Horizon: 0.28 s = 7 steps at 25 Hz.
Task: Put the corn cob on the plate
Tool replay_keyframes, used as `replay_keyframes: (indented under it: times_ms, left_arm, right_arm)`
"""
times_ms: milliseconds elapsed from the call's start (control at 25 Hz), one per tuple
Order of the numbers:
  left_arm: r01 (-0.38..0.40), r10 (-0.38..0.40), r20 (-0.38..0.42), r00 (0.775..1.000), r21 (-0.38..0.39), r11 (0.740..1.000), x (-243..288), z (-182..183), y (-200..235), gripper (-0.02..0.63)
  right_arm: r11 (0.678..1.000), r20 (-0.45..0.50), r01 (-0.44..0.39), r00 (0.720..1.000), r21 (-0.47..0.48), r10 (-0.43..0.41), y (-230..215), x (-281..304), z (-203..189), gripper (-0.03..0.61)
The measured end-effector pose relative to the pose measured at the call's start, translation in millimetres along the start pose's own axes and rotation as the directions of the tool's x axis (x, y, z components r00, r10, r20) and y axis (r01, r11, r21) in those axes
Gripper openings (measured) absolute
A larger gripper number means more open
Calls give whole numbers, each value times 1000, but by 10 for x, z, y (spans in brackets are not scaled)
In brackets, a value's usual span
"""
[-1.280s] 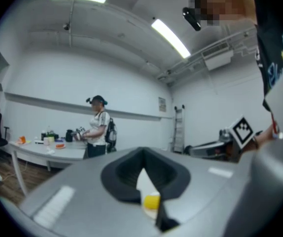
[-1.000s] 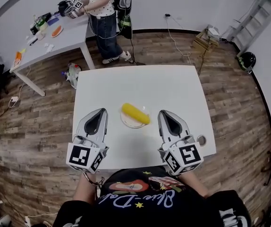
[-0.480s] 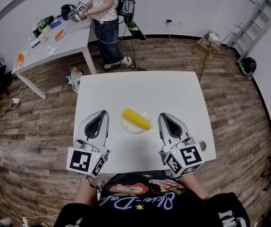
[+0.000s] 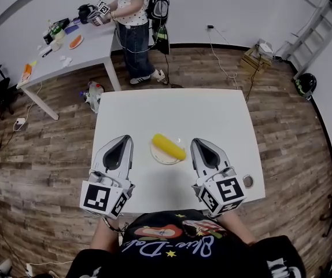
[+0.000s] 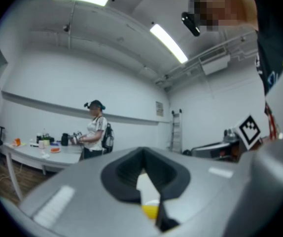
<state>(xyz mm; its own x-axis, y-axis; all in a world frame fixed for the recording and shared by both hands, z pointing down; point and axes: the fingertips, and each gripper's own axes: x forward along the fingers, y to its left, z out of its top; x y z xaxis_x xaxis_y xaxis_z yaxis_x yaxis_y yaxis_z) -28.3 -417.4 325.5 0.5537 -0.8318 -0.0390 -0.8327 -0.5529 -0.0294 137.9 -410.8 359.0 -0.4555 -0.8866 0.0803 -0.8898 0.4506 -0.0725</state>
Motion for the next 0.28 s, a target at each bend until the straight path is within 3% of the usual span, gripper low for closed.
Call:
replay_keyframes:
  times_ms: [120,280]
  left_arm:
    - [0,0,-11,1000,34,999,21,9,-21,3]
    - [15,-15,-3,1000,23,1000,31,18,-55,3]
  right_arm:
    - [1000,-4,-14,1000,2,14,8,21,8,14]
    - [1000,-7,-29,1000,9,29,20,26,4,14]
